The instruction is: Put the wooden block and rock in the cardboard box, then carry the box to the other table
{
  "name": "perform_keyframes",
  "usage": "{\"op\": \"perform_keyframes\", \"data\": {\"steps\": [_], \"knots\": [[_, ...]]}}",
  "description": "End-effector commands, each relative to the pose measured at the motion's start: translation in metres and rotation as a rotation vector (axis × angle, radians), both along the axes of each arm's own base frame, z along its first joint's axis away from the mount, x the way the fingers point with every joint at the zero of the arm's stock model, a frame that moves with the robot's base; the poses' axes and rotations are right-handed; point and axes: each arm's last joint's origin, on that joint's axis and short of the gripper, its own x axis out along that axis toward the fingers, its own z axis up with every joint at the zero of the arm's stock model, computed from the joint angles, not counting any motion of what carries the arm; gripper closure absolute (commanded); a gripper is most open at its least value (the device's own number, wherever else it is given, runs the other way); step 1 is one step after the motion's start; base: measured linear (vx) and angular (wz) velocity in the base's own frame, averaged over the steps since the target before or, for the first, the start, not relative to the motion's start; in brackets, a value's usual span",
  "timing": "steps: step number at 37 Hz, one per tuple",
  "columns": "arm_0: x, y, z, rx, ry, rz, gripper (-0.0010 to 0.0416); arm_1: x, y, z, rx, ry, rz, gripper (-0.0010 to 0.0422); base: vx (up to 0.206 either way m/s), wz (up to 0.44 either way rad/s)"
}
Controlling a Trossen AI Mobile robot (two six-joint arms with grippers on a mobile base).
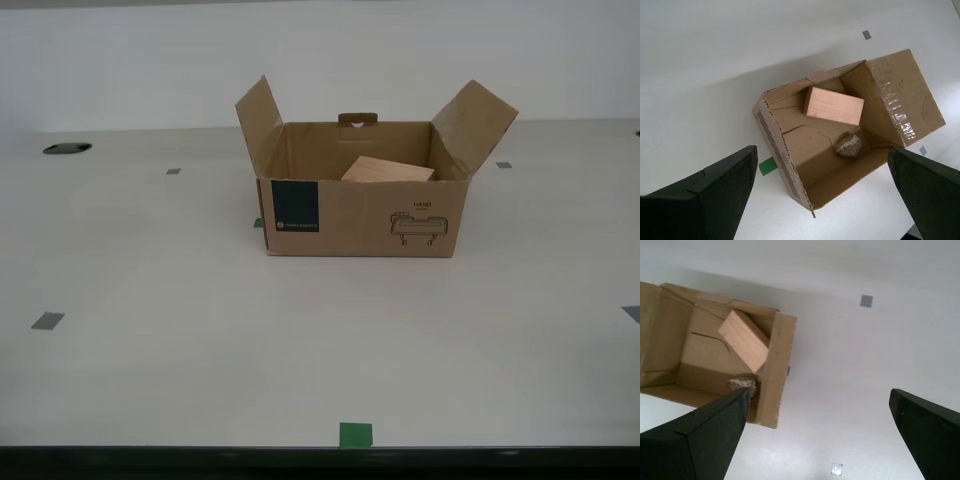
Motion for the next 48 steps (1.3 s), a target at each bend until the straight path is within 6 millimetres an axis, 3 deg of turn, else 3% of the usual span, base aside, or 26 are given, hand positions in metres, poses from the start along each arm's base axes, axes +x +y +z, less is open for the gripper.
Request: {"op": "perform_keyframes", "data": {"steps": [1, 23, 32, 39, 48], "knots": [[0.003, -0.009, -0.008, -0.008, 0.028, -0.018, 0.0019, 0.002, 0.004, -0.005, 0.006, 0.014, 0.008, 0.0057, 0.0, 0.0], [0.014, -0.006, -0.085, 0.118, 0.171, 0.059, 0.0018, 0.005, 0.004, -0.081, -0.016, 0.158, 0.007, 0.0058, 0.0, 0.0], [0.012, -0.005, -0.111, 0.136, 0.229, 0.064, 0.0018, 0.004, 0.004, -0.088, -0.02, 0.171, 0.003, 0.0057, 0.0, 0.0], [0.013, -0.002, -0.123, 0.249, 0.227, 0.104, 0.0019, 0.004, 0.004, -0.089, -0.02, 0.176, 0.005, 0.0057, 0.0, 0.0], [0.016, -0.001, -0.138, 0.254, 0.233, 0.103, 0.0019, 0.005, 0.003, -0.089, -0.025, 0.172, 0.013, 0.0057, 0.0, 0.0]]}}
